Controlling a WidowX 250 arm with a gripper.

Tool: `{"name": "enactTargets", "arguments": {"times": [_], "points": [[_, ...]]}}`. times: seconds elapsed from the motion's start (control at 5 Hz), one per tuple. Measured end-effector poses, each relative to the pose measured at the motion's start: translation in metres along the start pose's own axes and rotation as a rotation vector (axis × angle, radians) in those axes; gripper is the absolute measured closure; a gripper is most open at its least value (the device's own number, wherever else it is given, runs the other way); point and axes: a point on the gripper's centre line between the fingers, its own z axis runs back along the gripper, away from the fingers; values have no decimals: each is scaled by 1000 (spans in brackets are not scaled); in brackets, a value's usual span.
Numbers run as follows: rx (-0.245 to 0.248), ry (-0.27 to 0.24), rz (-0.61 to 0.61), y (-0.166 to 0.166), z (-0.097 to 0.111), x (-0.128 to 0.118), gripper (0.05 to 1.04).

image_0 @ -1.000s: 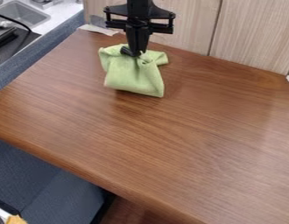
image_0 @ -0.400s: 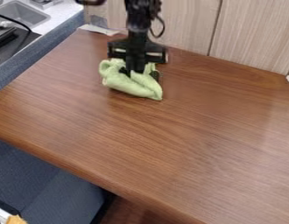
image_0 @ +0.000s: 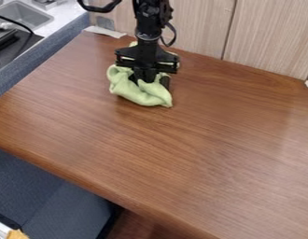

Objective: Fold the cloth from bottom to top

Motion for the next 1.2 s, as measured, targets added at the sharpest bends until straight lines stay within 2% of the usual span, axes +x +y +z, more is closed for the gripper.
{"name": "enactTargets", "arguments": {"times": [0.2, 0.4, 0.6, 0.8, 1.2], "points": [[30, 1, -9, 7, 3, -4, 608], [48, 29, -17, 9, 3, -9, 349], [38, 19, -22, 9, 15, -8, 130], [38, 8, -29, 11, 25, -8, 81], [15, -104, -98, 24, 83, -13, 83]]}}
